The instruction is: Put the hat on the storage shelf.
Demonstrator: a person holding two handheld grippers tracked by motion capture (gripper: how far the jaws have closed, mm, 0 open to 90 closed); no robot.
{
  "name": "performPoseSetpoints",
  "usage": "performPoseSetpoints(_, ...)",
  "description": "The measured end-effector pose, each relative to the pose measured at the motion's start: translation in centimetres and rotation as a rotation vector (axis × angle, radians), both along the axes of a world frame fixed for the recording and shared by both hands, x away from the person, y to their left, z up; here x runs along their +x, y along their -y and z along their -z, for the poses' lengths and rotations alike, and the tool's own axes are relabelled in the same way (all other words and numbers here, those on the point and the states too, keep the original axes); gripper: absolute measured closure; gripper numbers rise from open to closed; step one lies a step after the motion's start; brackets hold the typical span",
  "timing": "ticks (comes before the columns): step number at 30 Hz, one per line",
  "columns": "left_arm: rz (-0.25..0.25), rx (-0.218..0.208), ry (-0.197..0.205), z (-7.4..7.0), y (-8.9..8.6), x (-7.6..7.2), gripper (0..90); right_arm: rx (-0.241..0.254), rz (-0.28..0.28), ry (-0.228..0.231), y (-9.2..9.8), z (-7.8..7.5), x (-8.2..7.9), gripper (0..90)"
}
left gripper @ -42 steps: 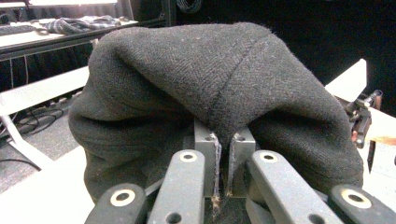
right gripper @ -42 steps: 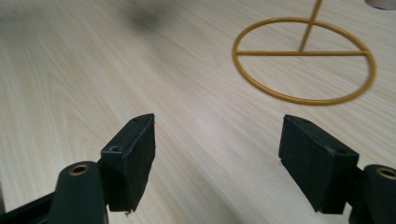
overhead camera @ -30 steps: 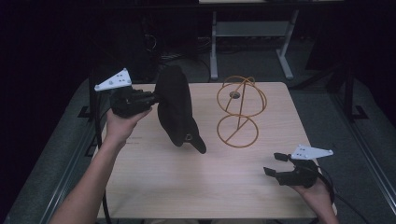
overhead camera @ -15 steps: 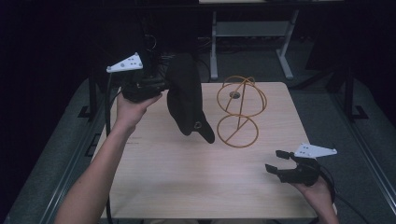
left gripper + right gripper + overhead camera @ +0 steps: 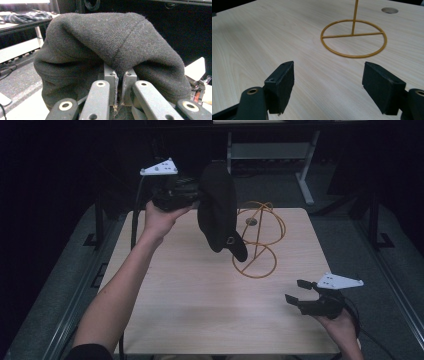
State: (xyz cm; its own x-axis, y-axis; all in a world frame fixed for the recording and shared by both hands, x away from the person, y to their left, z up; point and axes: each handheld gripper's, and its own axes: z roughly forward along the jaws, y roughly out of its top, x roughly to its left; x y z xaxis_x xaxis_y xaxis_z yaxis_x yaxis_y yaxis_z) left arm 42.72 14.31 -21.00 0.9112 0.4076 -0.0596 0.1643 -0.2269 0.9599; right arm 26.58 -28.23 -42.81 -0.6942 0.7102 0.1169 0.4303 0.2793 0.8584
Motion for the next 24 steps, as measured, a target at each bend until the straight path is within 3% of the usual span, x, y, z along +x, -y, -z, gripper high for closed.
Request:
performPoseSetpoints(12, 0.033, 0.037, 0.006, -1.6, 4.6, 1.3, 85.9, 0.037, 0.027, 0.014, 0.7, -0.3, -0.1, 24.9)
performPoseSetpoints(17, 0.039, 0.033, -0.017, -1.0, 6.1, 1.6, 85.9, 0.038, 0.029, 0.016, 0.8, -0.3, -0.1, 24.6)
performPoseSetpoints(24, 0.044, 0.066, -0.052, 0.1, 8.0, 2.3, 85.8, 0.04, 0.026, 0.019, 0.7, -0.3, 0.0, 24.5)
